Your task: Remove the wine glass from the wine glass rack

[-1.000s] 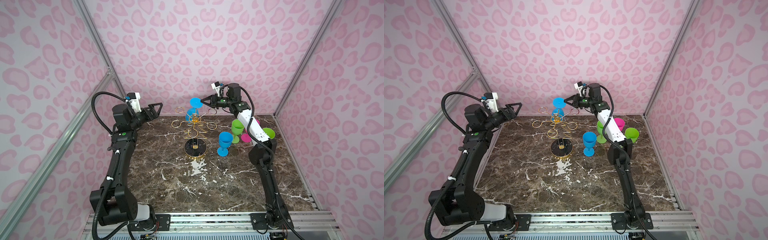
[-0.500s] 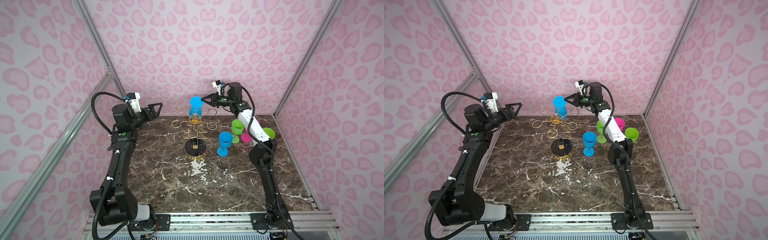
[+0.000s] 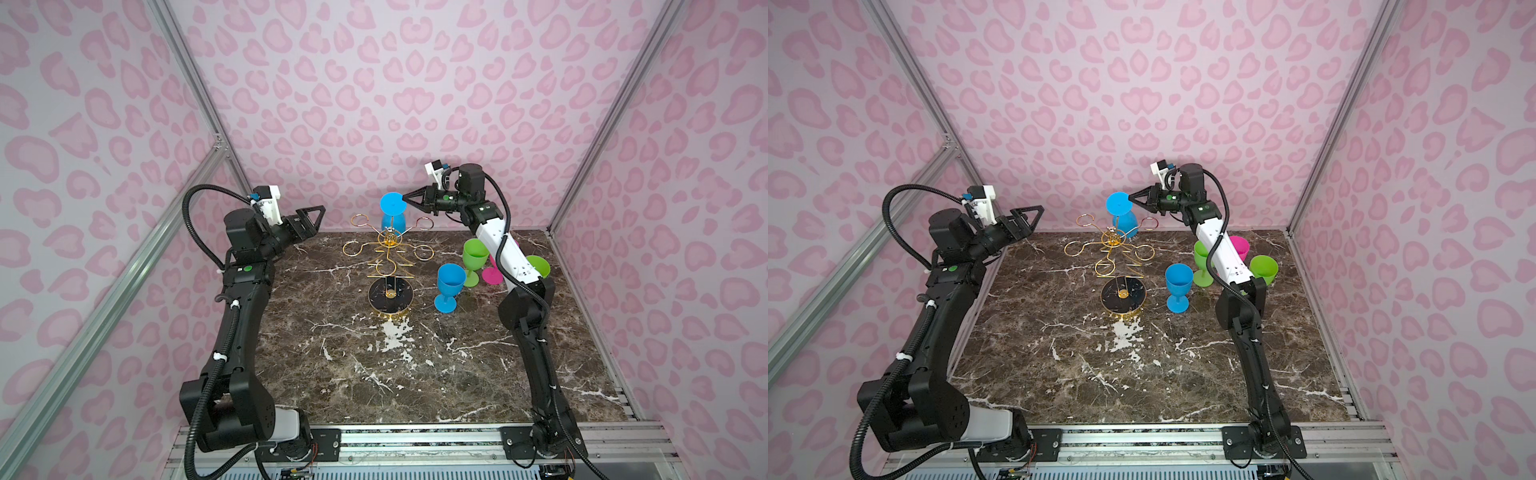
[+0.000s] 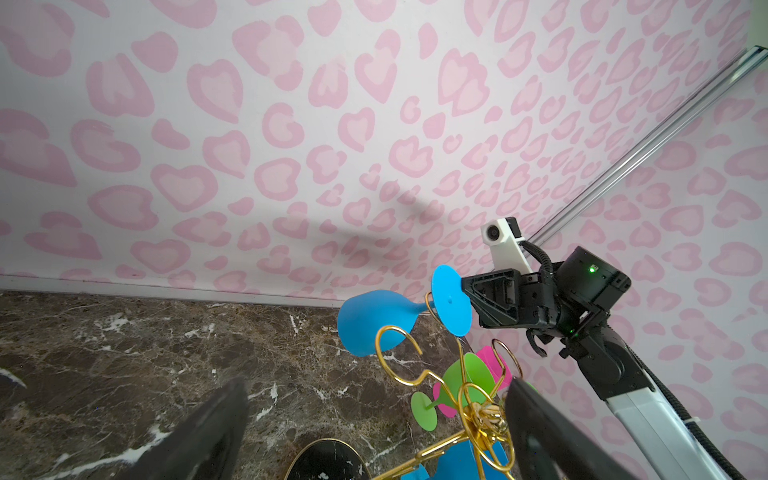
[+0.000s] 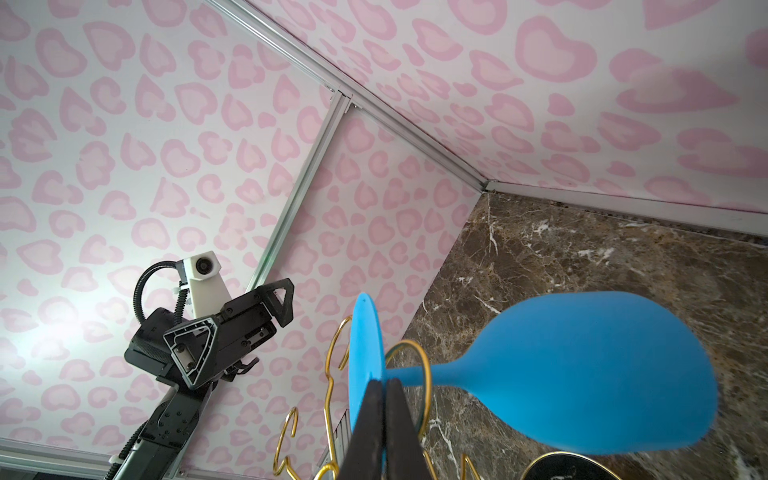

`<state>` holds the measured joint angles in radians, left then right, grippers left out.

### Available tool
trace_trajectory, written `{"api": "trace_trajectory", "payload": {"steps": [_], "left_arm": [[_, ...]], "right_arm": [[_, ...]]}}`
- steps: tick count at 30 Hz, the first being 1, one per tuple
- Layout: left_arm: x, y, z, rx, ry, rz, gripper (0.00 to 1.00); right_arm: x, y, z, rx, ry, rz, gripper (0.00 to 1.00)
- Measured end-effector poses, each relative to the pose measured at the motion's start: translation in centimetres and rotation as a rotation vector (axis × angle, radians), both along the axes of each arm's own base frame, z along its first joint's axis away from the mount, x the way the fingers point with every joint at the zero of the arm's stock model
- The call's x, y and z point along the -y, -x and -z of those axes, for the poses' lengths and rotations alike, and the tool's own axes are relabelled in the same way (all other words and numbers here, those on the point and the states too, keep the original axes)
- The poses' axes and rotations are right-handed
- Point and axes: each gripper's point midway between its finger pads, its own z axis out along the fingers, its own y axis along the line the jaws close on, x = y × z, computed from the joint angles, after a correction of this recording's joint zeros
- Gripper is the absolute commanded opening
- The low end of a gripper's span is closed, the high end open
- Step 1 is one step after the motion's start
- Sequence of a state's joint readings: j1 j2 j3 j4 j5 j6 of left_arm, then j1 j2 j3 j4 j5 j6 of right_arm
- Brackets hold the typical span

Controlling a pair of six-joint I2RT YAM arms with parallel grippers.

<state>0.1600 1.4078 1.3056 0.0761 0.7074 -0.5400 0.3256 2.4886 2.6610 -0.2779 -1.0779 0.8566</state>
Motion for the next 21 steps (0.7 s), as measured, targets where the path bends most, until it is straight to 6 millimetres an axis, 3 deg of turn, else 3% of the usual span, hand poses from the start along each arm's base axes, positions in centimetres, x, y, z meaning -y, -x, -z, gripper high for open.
{"api": "trace_trajectory", "payload": {"steps": [10, 21], "left_arm": [[0.0, 0.0, 0.0, 0.0, 0.001, 0.001, 0.98], [-0.1, 0.2, -0.2, 0.006, 0.0, 0.0, 0.98]], "right_arm": [[0.0, 0.5, -1.1, 0.001, -0.01, -0.004, 0.0], [-0.3, 1.5, -0.9, -0.007, 0.019, -0.018, 0.0]]}}
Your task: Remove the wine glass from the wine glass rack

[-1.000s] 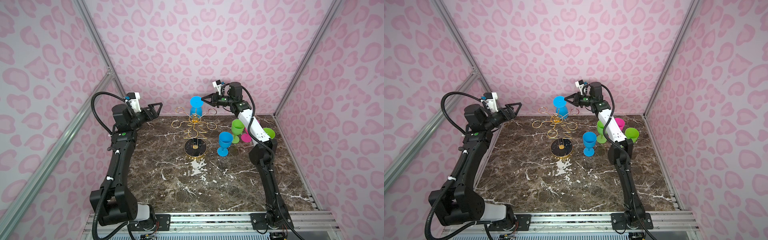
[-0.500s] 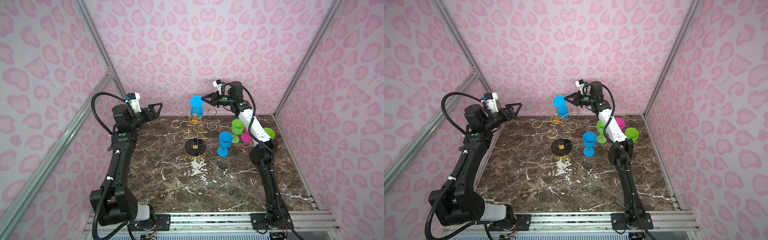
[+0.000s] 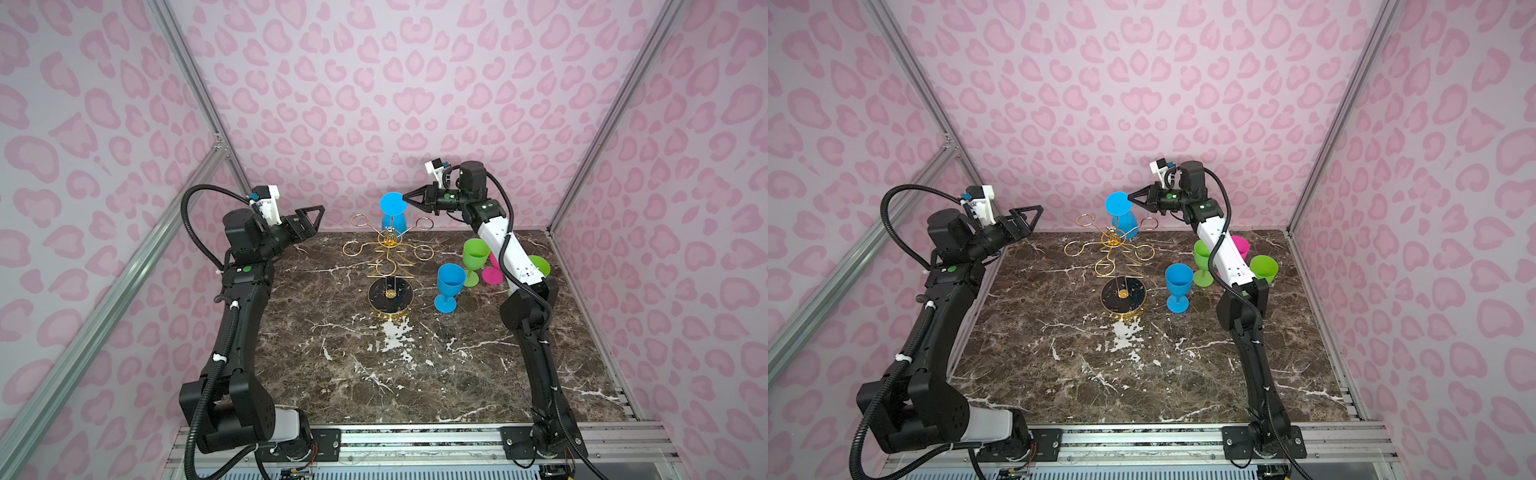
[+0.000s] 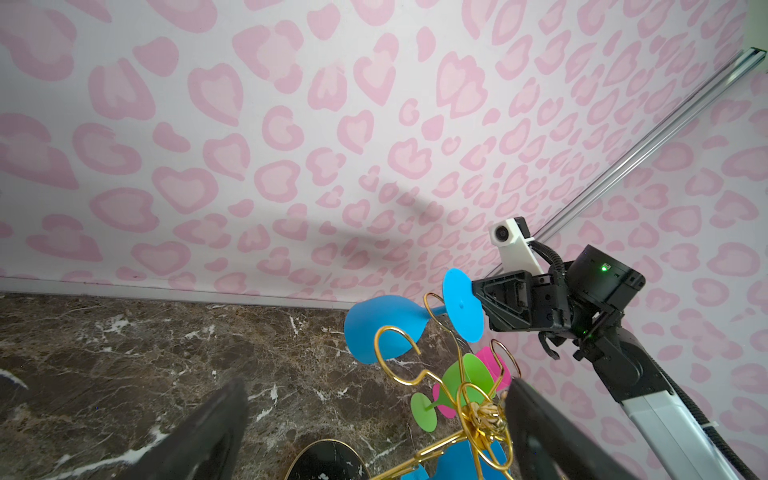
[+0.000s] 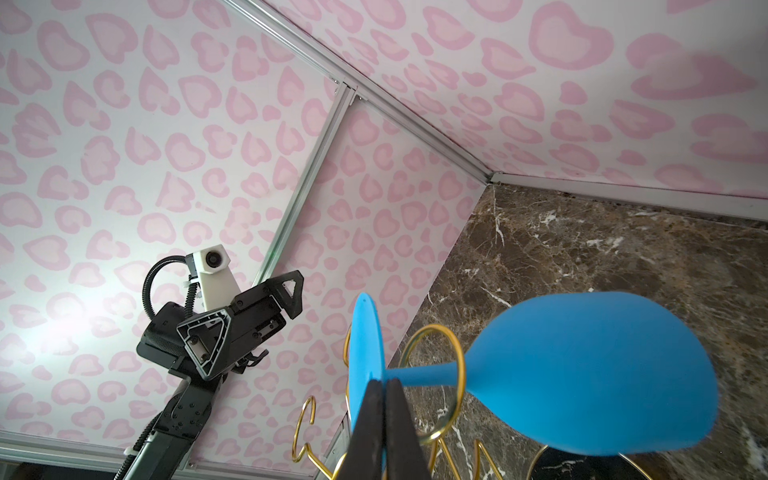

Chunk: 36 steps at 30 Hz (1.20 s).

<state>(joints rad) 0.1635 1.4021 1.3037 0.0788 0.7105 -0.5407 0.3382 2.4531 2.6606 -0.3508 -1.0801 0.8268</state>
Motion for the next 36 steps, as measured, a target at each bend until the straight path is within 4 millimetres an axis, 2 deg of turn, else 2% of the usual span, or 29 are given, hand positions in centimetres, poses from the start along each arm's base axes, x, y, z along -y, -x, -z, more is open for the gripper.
{"api": "trace_trajectory", "payload": {"steps": [11, 19, 36], "left_arm": [[-0.2, 0.0, 0.0, -0.001, 0.006, -0.006, 0.98], [-0.3, 0.2, -0.1, 0.001, 0.006, -0.008, 0.98], [-0.4, 0.5, -0.4, 0.008, 0.007, -0.012, 0.98]], "right_arm": [[0.1, 1.2, 0.6, -0.02, 0.042, -0.007, 0.0], [0.4, 1.0, 0.8, -0.014, 0.052, 0.005, 0.0], [2.5, 1.1, 0.1, -0.003, 0.066, 0.046, 0.0]]}}
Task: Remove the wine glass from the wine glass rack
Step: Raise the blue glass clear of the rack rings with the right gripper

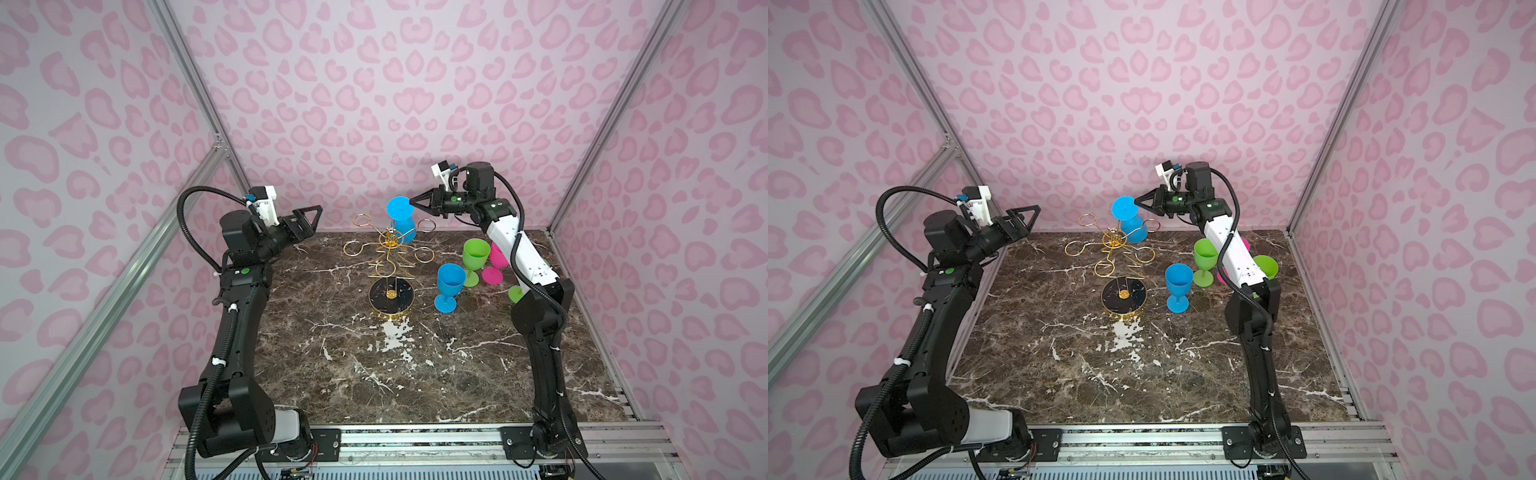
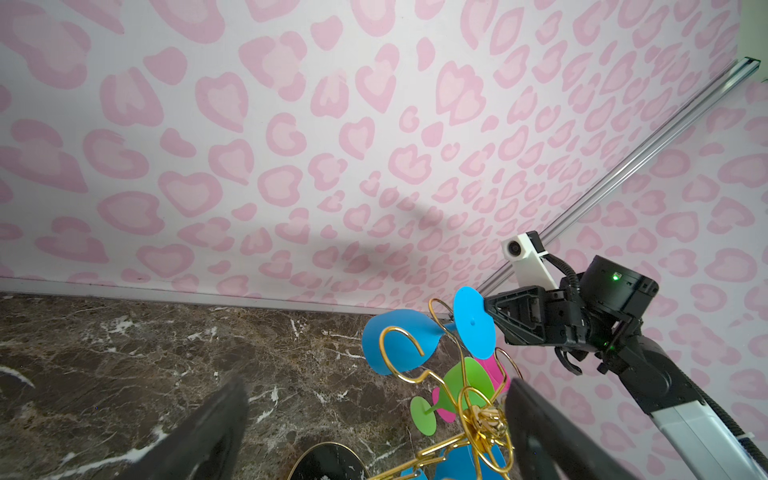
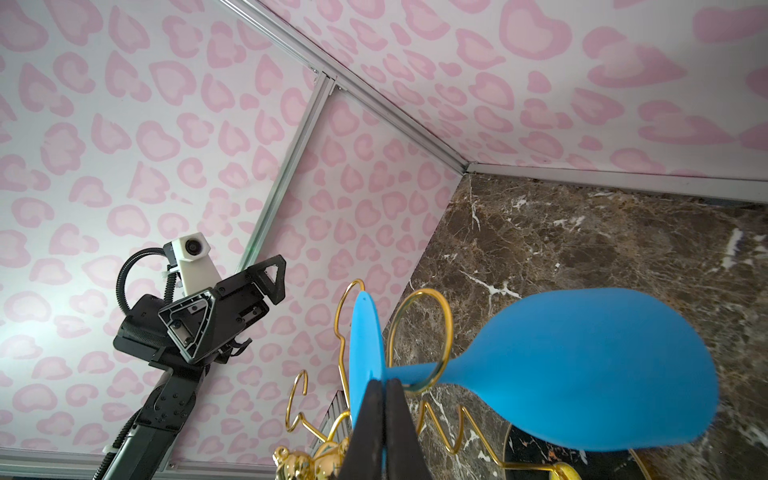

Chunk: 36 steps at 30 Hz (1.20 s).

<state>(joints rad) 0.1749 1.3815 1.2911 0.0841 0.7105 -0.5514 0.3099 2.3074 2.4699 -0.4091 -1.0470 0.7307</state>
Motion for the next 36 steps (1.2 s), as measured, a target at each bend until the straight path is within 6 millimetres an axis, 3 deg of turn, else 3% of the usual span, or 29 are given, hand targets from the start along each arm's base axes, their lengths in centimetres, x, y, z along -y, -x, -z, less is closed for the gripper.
{"api": "trace_trajectory", "payload": {"steps": [13, 36], "left_arm": [[-0.1, 0.0, 0.1, -0.001, 0.0, -0.003, 0.98], [-0.3, 0.1, -0.2, 0.009, 0.001, -0.009, 0.98]], "right_arm": [[-0.8, 0.3, -0.8, 0.001, -0.028, -0.01, 0.0], [-1.6, 1.5, 0.1, -0.012, 0.001, -0.029, 0.0]]}}
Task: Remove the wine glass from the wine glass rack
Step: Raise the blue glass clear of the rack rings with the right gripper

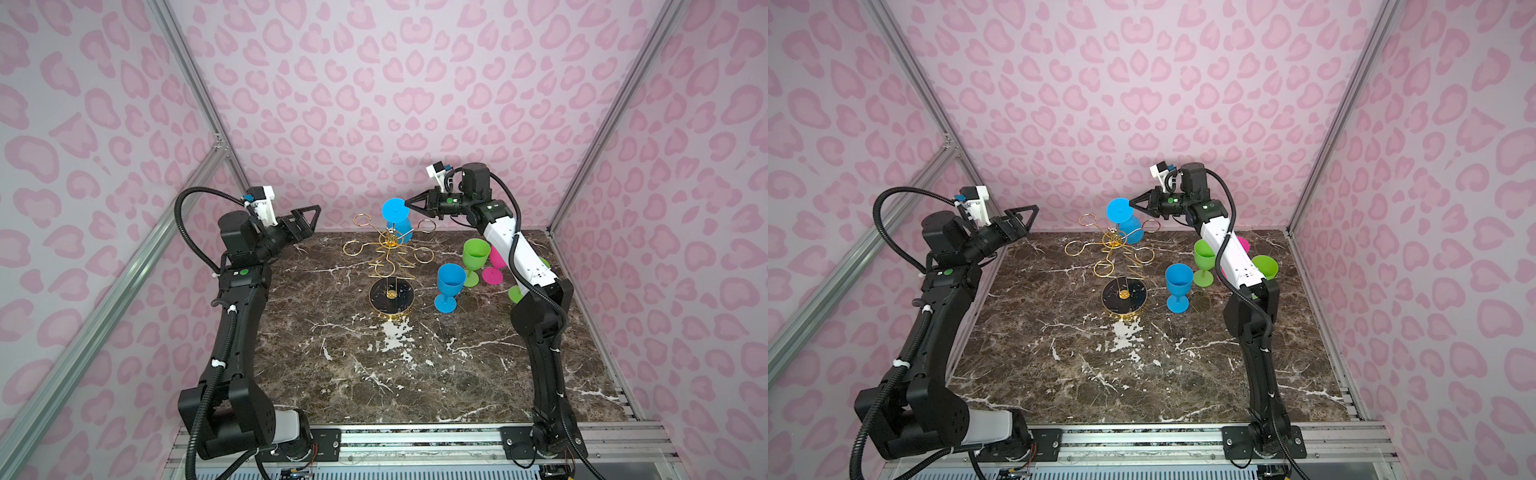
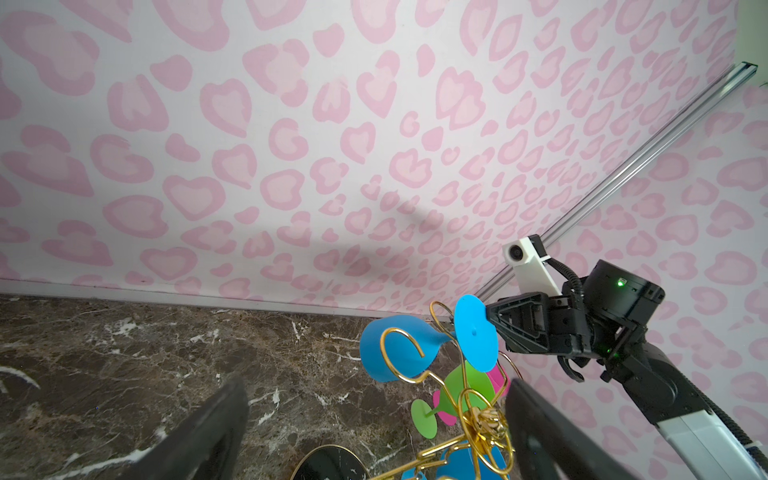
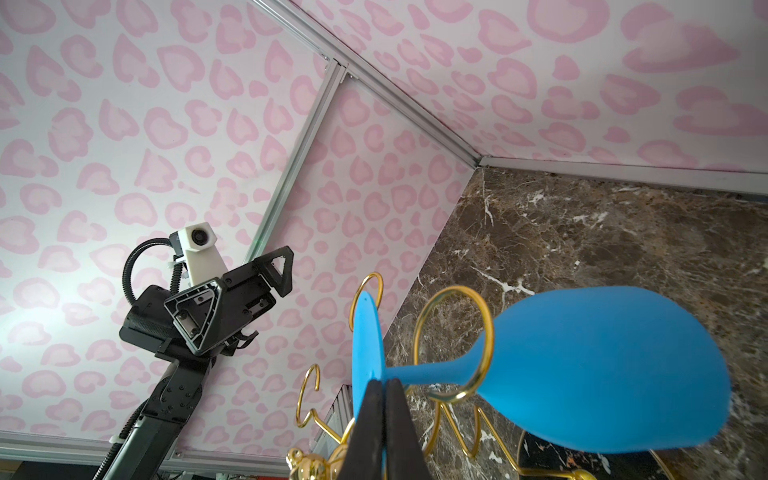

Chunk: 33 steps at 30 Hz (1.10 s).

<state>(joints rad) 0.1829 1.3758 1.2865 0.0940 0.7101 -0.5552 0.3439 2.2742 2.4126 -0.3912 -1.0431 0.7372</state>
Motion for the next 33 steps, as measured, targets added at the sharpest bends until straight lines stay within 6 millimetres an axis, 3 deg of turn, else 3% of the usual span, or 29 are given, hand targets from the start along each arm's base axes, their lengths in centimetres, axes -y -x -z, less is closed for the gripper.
{"api": "trace_trajectory", "payload": {"steps": [25, 33], "left_arm": [[0.0, 0.0, 0.0, 0.001, 0.009, -0.001, 0.98], [0.0, 0.2, -0.5, 0.012, 0.007, -0.001, 0.98]], "right_arm": [[0.4, 1.2, -0.8, 0.022, 0.005, -0.001, 0.0], [1.5, 1.2, -0.4, 0.016, 0.016, 0.015, 0.0]]}}
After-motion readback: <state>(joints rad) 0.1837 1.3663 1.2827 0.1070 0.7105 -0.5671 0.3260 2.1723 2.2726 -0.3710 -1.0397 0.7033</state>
